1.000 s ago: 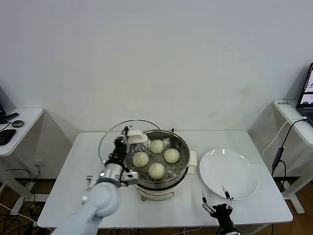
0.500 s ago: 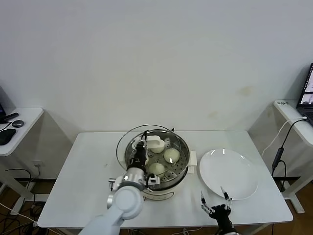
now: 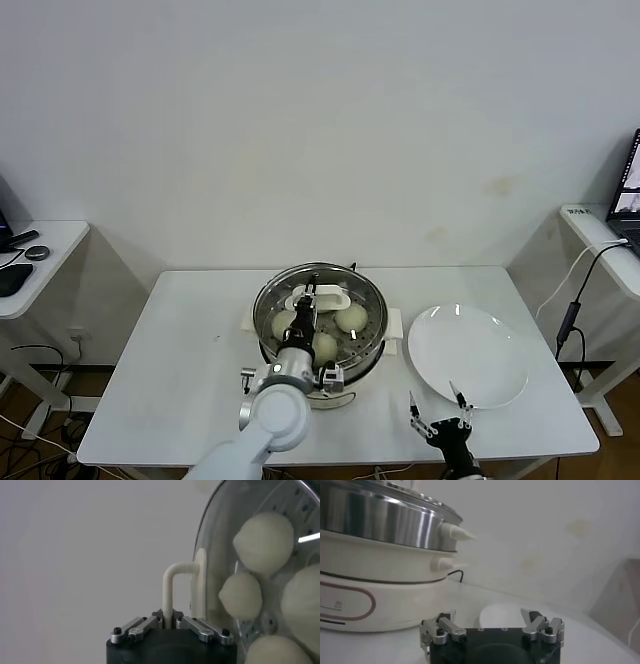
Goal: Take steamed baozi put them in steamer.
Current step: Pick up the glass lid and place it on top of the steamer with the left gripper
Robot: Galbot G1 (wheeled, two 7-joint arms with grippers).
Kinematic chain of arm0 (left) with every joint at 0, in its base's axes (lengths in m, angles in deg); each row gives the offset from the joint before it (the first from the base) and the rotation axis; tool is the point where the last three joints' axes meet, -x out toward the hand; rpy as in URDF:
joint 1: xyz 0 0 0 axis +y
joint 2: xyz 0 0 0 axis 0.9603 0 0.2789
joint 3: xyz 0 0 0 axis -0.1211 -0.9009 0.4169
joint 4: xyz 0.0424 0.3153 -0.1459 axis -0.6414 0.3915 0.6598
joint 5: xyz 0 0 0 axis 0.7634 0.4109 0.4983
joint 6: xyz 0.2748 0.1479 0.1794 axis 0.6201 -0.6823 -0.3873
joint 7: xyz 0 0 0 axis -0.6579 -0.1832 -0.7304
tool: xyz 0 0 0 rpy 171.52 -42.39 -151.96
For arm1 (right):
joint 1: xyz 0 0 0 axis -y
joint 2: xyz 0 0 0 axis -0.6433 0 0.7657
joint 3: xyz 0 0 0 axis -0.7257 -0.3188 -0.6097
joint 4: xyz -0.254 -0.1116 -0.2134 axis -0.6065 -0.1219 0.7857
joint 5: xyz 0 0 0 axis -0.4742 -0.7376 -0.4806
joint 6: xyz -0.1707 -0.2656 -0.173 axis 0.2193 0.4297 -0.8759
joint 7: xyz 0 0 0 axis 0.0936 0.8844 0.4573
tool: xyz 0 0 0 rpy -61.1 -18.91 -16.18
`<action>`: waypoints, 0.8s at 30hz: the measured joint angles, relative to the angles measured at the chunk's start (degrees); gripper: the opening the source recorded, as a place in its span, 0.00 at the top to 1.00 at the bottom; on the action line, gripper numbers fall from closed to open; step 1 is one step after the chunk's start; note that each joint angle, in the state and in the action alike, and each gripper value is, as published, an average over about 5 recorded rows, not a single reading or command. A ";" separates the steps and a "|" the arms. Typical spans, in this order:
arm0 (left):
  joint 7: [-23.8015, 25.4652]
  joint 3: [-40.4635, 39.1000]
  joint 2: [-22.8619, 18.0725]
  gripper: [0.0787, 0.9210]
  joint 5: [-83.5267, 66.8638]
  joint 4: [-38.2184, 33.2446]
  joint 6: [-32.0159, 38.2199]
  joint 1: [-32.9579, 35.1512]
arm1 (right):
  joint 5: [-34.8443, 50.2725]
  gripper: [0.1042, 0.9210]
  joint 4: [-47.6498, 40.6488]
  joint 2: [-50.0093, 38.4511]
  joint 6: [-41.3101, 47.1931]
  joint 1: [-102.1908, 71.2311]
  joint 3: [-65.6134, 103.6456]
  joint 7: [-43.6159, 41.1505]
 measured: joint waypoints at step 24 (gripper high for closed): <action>-1.75 1.23 -0.91 0.67 -1.69 -1.47 0.99 2.59 | -0.21 0.12 -0.08 -0.36 0.34 -0.41 -0.48 -0.20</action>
